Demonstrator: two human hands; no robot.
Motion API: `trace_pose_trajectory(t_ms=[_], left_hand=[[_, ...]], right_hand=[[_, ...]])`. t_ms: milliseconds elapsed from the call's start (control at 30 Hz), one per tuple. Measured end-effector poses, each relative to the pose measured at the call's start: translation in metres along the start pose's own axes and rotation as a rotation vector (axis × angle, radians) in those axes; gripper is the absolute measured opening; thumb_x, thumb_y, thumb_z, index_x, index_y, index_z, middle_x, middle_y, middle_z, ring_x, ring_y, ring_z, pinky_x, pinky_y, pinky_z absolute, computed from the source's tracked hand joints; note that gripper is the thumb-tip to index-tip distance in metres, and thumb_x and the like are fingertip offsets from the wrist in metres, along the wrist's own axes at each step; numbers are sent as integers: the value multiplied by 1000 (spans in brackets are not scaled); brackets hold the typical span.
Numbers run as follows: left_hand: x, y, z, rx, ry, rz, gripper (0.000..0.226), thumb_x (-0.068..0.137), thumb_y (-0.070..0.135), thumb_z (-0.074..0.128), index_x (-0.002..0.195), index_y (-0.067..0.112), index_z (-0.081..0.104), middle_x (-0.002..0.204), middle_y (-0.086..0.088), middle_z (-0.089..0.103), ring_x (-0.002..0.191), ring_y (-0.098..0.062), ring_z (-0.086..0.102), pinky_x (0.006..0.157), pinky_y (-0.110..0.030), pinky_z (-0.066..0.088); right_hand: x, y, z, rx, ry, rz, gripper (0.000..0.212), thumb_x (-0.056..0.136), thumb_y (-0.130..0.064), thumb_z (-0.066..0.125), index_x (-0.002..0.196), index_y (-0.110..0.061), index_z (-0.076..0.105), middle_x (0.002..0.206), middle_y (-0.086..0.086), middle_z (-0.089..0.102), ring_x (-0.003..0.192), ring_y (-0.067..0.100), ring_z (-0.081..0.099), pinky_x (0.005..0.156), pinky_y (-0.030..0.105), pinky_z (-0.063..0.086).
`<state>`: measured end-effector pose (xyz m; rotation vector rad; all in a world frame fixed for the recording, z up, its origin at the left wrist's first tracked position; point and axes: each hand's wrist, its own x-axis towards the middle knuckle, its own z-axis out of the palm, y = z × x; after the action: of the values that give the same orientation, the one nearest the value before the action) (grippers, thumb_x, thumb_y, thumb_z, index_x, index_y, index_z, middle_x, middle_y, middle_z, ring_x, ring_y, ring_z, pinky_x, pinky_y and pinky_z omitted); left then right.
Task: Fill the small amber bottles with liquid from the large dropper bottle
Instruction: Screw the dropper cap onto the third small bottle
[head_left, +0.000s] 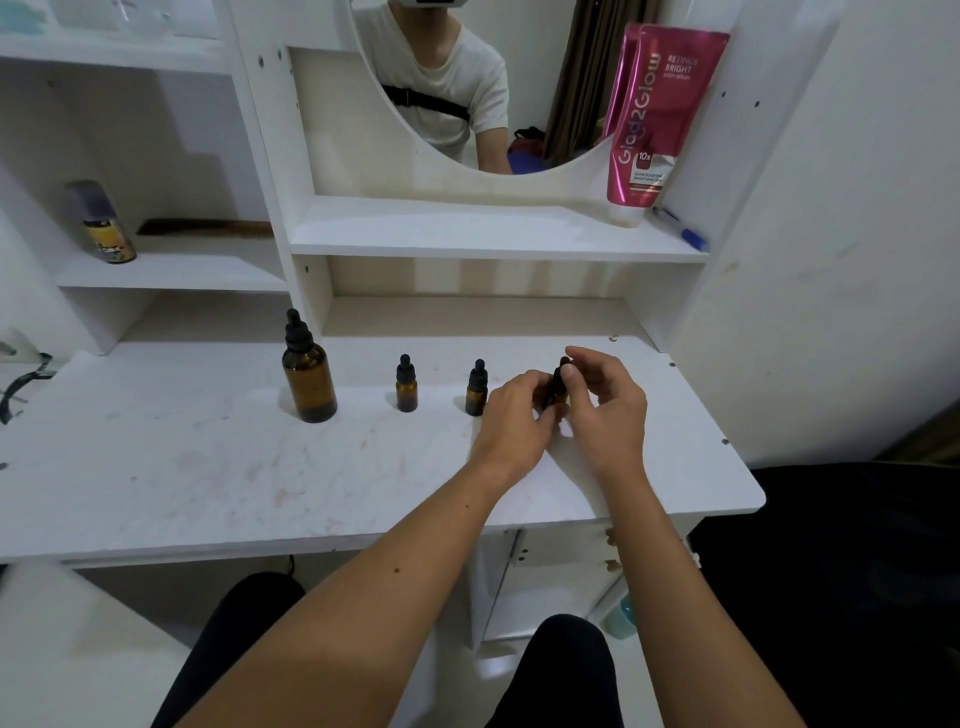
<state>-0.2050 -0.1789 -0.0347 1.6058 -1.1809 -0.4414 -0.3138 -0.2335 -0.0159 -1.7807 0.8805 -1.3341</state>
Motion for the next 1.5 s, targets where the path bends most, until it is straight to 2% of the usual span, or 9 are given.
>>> trace_pose_trajectory(t_ms=[167, 400, 567, 767, 833, 1000, 1200, 1333, 1500], left_hand=[[1, -1, 0, -3, -11, -11, 17, 97, 17, 67, 114, 19, 68, 104, 11, 71, 98, -1, 63, 80, -6, 44], [2, -3, 1, -24, -8, -19, 17, 97, 16, 68, 113, 19, 69, 100, 12, 72, 94, 1, 65, 80, -8, 48], [3, -4, 1, -23, -13, -15, 20, 96, 16, 69, 116, 18, 69, 104, 11, 72, 99, -1, 65, 86, -10, 47], [3, -5, 1, -28, -11, -17, 18, 96, 13, 69, 113, 19, 69, 98, 12, 73, 93, 1, 66, 82, -11, 50], [3, -3, 1, -42, -13, -19, 18, 96, 13, 69, 113, 18, 69, 96, 11, 74, 90, 3, 67, 81, -10, 50], [3, -4, 1, -15, -14, -13, 20, 96, 18, 70, 115, 20, 69, 102, 13, 72, 98, 0, 65, 85, -10, 48], [4, -4, 1, -51, -16, -31, 19, 96, 11, 70, 114, 17, 69, 97, 11, 74, 90, 3, 68, 78, -7, 48], [4, -5, 1, -23, -20, -24, 22, 95, 17, 71, 117, 20, 69, 104, 12, 73, 101, -2, 66, 90, -14, 48], [5, -6, 1, -37, -19, -36, 23, 95, 12, 71, 116, 20, 69, 102, 13, 73, 100, -1, 67, 85, -10, 48]], right_hand=[[0, 1, -2, -7, -16, 3, 23, 103, -11, 62, 121, -18, 76, 116, -7, 74, 112, 10, 69, 96, 27, 57], [-1, 1, -3, 41, 13, 70, 16, 96, -14, 73, 112, -17, 76, 105, -2, 77, 98, 11, 73, 93, 36, 60], [-1, 2, -4, 72, -13, 75, 22, 101, -12, 66, 120, -17, 76, 115, -4, 76, 112, 11, 71, 100, 33, 57], [-1, 2, -5, 97, -33, 92, 18, 95, -12, 74, 112, -16, 77, 108, -4, 78, 106, 14, 73, 99, 42, 59], [-1, 3, -6, 103, -9, 95, 19, 94, -13, 76, 112, -18, 76, 109, -3, 77, 105, 14, 73, 98, 41, 59], [-1, 2, -6, 134, -42, 85, 22, 101, -7, 64, 117, -15, 77, 115, -1, 76, 112, 12, 71, 99, 32, 58], [-1, 4, -7, 129, -13, 124, 18, 92, -14, 78, 109, -18, 76, 106, -2, 77, 103, 15, 73, 97, 38, 59], [0, 4, -7, 151, -54, 115, 25, 102, -7, 64, 119, -19, 77, 119, -3, 75, 113, 9, 70, 99, 29, 57], [0, 8, -8, 174, -62, 164, 16, 95, -12, 75, 110, -19, 78, 107, -3, 78, 104, 14, 74, 96, 36, 59]])
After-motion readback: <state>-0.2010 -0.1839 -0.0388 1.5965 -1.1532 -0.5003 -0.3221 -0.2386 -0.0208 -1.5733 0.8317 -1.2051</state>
